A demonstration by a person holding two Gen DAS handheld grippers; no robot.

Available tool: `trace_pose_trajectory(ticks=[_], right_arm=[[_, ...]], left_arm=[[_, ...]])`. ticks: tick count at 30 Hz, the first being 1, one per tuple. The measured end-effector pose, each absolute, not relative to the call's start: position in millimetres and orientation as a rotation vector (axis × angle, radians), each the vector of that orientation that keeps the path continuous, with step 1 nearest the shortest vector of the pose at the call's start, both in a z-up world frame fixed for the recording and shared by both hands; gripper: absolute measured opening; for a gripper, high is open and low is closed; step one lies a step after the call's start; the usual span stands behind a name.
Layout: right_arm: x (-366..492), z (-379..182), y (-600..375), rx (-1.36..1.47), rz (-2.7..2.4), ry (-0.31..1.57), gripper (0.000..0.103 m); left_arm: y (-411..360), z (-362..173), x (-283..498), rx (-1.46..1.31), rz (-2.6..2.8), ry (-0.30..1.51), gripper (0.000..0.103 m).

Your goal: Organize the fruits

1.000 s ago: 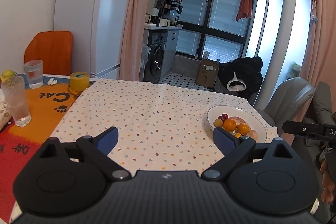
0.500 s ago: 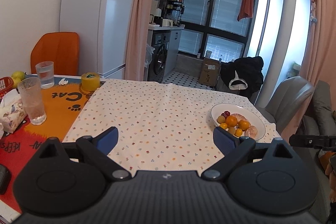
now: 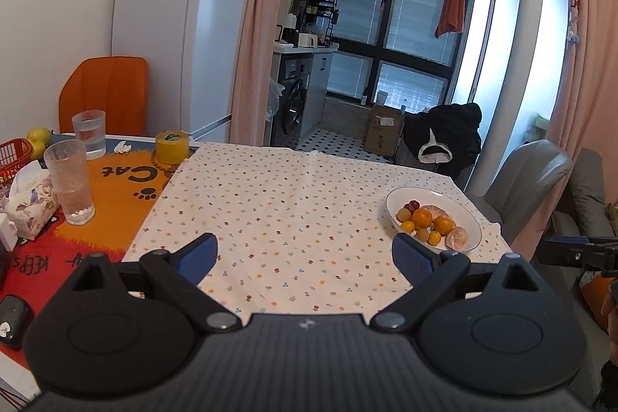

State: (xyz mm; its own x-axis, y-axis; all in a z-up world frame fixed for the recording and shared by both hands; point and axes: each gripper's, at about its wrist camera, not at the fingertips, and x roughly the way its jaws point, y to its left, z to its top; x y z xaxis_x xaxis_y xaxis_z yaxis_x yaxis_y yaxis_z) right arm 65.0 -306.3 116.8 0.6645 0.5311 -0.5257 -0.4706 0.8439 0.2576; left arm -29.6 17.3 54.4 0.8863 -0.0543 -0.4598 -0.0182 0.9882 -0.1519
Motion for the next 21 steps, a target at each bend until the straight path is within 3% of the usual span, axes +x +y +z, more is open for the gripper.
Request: trace_pose_trajectory(ticks=[21], right_arm=[[66.0, 114.6, -308.0, 0.104, 0.565, 0.631, 0.103]], left_arm=[[12.3, 54.0, -28.2, -0.14, -0.029, 0.492, 0.096]])
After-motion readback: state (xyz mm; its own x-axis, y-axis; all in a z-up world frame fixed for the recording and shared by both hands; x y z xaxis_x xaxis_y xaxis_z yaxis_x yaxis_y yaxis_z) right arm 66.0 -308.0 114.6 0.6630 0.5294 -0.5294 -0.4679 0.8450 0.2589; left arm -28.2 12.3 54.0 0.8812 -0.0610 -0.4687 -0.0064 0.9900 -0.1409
